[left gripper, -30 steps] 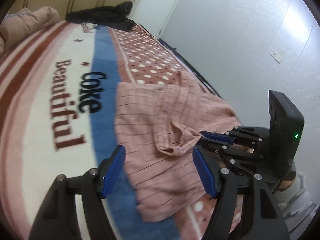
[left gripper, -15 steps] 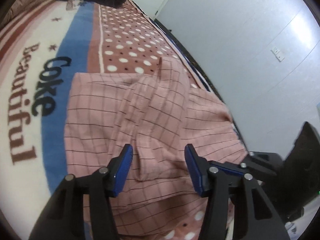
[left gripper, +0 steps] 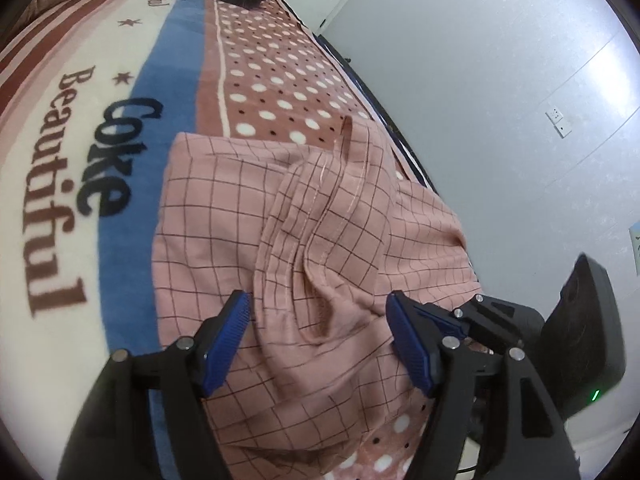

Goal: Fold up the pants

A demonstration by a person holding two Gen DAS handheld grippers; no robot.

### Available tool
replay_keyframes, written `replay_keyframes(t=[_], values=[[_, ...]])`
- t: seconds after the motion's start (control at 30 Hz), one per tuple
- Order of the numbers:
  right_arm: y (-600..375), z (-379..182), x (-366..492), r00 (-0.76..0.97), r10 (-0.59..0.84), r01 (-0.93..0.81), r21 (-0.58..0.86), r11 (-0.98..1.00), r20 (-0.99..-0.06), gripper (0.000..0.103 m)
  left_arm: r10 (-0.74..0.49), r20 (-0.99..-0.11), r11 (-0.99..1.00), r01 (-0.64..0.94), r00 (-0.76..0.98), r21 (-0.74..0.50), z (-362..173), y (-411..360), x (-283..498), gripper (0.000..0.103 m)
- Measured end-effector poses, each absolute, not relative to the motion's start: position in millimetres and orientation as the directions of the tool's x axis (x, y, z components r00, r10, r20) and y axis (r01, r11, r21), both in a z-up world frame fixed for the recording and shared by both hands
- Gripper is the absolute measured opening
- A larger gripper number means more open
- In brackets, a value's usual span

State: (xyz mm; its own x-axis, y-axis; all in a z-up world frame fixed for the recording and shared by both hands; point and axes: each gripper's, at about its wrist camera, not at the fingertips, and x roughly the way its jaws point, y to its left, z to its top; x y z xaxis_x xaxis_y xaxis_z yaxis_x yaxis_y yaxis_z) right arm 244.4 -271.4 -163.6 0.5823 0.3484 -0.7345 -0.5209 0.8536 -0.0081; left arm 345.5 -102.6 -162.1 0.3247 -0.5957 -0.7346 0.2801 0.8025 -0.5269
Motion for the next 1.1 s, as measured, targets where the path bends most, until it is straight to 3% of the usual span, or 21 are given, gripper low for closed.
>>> replay_keyframes(t=[0.3, 0.43, 0.5, 0.57, 0.87, 1.03, 1.1], values=[[-301, -160, 247, 0.566, 0.419, -0.494, 0.115, 0.862, -0.709, 0.003, -0.628, -0.726, 0.778, 0.252, 0.279, -0.576, -168, -126, 361, 0.065], [-297, -159, 236, 0.55, 0.453, -0.53, 0.125, 0.839, -0.702, 0.003, -0.602, -0.751, 0.797, 0.259, 0.269, -0.546, -170, -143, 366, 0.038], [-294, -158, 233, 0.547, 0.459, -0.541, 0.122, 0.832, -0.701, 0.003, -0.563, -0.779, 0.823, 0.273, 0.277, -0.498, -171, -149, 365, 0.013], [-292, -158, 233, 0.545, 0.462, -0.544, 0.123, 0.83, -0.7, 0.003, -0.549, -0.783, 0.831, 0.297, 0.292, -0.471, -169, -151, 360, 0.008], [-287, -143, 217, 0.554, 0.484, -0.583, 0.099, 0.806, -0.678, 0.005, -0.559, -0.719, 0.822, 0.393, 0.414, -0.412, -122, -129, 311, 0.006], [-278, -146, 206, 0.496, 0.52, -0.628, 0.127, 0.768, -0.696, 0.005, -0.512, -0.752, 0.851, 0.362, 0.415, -0.379, -142, -113, 301, 0.006], [-274, -154, 205, 0.484, 0.504, -0.632, 0.112, 0.767, -0.715, 0.005, -0.499, -0.774, 0.86, 0.331, 0.389, -0.388, -160, -108, 303, 0.011]])
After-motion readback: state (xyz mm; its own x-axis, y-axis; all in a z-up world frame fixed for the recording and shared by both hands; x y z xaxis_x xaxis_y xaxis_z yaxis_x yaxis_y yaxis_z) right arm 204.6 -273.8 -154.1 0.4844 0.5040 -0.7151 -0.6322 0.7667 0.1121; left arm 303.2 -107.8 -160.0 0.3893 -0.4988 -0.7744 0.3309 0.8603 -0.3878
